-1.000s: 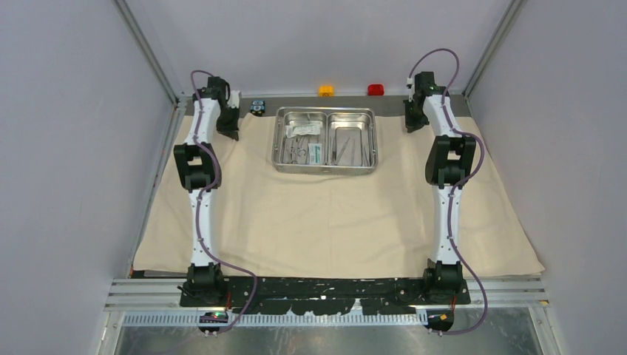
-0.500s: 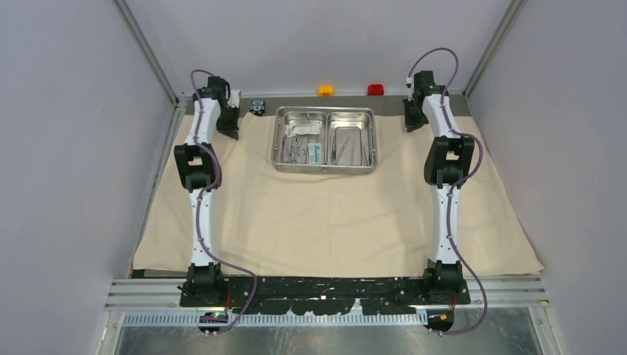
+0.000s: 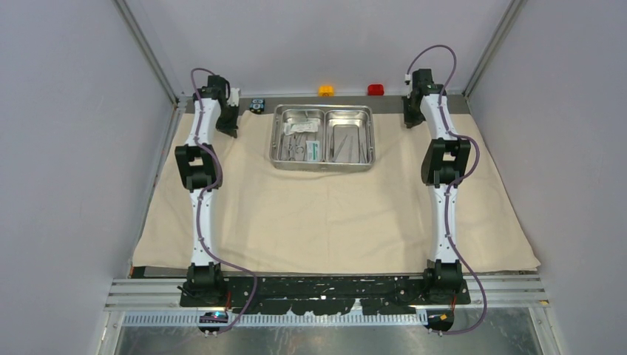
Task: Open and lay out the surgical kit
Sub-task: Smooth out the surgical kit at the center of the board.
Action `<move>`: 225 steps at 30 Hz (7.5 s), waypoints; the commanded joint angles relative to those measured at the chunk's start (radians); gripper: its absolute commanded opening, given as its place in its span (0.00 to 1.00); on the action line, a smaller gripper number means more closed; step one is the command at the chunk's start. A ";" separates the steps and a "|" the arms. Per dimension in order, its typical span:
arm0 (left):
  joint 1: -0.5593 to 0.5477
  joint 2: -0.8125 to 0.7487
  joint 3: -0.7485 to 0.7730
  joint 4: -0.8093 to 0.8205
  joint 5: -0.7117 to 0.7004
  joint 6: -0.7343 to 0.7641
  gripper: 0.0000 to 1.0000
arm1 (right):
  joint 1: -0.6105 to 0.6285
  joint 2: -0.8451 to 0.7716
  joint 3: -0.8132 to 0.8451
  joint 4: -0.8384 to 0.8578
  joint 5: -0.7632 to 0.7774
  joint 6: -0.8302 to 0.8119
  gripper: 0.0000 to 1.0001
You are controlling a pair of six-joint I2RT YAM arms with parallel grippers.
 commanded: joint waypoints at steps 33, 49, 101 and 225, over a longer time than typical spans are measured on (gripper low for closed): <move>0.105 -0.103 -0.134 0.116 -0.297 0.182 0.66 | -0.149 -0.197 -0.277 0.094 0.049 -0.148 0.33; 0.206 -0.403 -0.494 0.244 -0.182 0.226 0.81 | -0.267 -0.627 -0.807 0.263 -0.152 -0.254 0.46; 0.202 -1.242 -1.852 0.450 -0.068 0.811 0.89 | 0.472 -1.221 -1.892 -0.042 -0.007 -0.819 0.50; -0.808 -0.214 -0.541 0.435 -0.042 0.404 0.63 | 0.758 -1.334 -1.698 0.065 -0.173 -0.824 0.12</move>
